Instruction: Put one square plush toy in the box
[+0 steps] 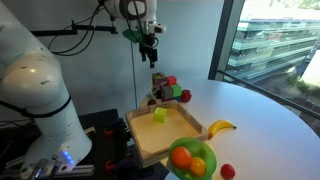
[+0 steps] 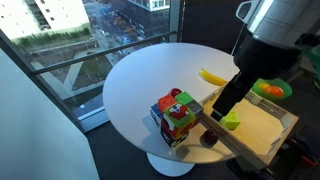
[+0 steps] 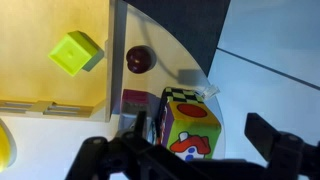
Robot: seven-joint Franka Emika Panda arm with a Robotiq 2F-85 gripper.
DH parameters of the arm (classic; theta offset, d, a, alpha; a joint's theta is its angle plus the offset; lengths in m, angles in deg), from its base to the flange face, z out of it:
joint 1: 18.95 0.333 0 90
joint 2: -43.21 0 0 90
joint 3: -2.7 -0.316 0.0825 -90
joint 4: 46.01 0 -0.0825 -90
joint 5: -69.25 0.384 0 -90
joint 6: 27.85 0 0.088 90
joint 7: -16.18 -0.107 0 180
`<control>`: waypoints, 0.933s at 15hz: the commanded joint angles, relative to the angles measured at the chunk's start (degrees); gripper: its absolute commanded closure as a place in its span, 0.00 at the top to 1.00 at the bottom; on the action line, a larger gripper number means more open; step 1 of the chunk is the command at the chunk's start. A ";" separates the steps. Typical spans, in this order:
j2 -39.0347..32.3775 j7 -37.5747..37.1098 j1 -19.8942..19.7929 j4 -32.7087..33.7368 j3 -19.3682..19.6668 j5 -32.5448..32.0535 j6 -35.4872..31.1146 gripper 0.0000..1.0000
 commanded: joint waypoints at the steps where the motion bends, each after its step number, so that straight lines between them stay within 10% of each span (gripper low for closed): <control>1: -0.01 -0.05 0.10 0.07 0.14 -0.06 0.10 1.00; 14: -3.32 -2.82 -1.54 2.62 -0.69 -2.82 -0.86 1.00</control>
